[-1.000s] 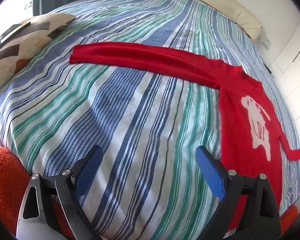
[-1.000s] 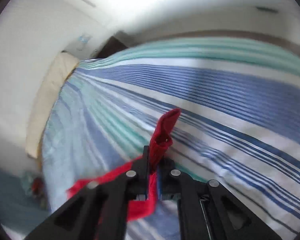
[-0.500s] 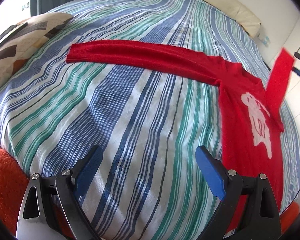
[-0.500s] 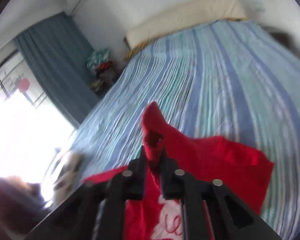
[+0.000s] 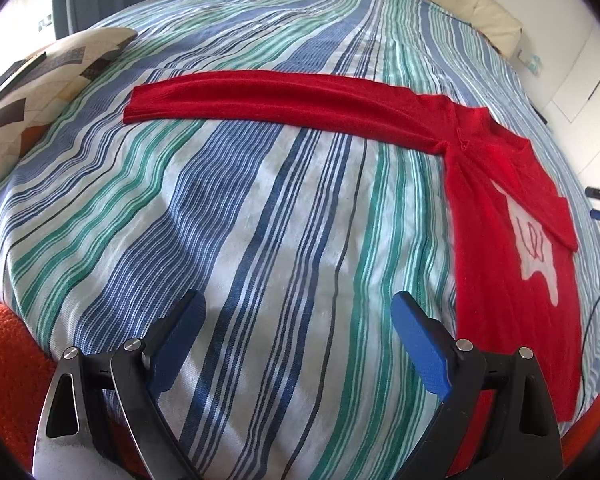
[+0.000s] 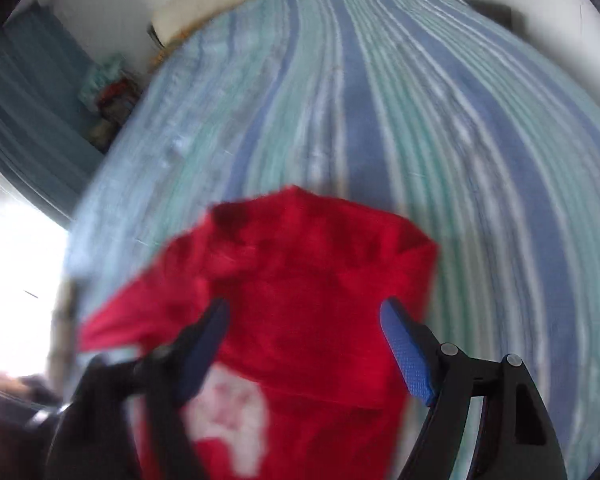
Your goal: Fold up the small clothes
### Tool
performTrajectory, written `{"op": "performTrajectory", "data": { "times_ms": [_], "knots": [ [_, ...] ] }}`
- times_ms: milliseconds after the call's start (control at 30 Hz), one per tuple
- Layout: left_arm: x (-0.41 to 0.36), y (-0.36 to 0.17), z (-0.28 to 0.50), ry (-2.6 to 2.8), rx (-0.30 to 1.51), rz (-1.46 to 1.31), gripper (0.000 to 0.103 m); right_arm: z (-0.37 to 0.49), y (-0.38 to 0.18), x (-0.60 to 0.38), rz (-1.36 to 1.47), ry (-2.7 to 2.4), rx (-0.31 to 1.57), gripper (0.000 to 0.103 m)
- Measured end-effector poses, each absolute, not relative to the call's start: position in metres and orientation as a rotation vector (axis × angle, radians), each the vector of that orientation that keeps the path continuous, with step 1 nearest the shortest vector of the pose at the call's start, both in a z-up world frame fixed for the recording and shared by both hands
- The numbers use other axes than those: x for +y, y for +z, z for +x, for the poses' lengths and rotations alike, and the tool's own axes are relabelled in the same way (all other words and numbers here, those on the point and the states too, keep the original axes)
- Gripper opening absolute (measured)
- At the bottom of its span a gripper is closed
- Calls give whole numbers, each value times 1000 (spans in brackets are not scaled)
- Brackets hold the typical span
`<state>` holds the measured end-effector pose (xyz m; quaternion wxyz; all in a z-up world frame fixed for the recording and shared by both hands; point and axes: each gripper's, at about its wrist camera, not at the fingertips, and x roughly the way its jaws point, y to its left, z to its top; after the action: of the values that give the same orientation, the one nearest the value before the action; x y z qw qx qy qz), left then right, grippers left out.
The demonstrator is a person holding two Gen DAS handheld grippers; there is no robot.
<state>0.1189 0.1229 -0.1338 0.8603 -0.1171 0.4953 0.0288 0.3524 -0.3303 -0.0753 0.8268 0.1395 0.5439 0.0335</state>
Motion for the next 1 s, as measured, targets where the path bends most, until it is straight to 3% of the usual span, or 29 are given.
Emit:
{"op": "performTrajectory", "data": {
  "times_ms": [133,167,233,467,500,567,767,900,967,1000],
  "knots": [
    [119,-137,120,71,1050,-218,94,347,-142,-357,285,-4,1288,75],
    [119,-137,121,74,1053,-210,94,347,-157,-362,317,0,1303,56],
    [118,-138,120,81,1054,-198,94,342,-176,-373,364,-5,1310,6],
    [115,-143,125,75,1071,-175,94,335,-178,-399,302,-117,1263,7],
    [114,-143,125,74,1070,-169,94,338,-175,-398,280,-109,1272,10],
    [112,-142,124,72,1067,-160,94,341,-163,-397,224,-140,1262,31],
    [112,-142,125,70,1067,-163,94,330,-110,-373,300,148,1104,31],
    [113,-141,124,73,1067,-162,94,321,-150,-353,188,228,1252,30],
    [115,-140,122,77,1067,-169,94,317,-170,-367,160,135,1327,13],
    [117,-141,122,79,1068,-177,94,313,-168,-377,193,102,1309,13]
  ]
}}
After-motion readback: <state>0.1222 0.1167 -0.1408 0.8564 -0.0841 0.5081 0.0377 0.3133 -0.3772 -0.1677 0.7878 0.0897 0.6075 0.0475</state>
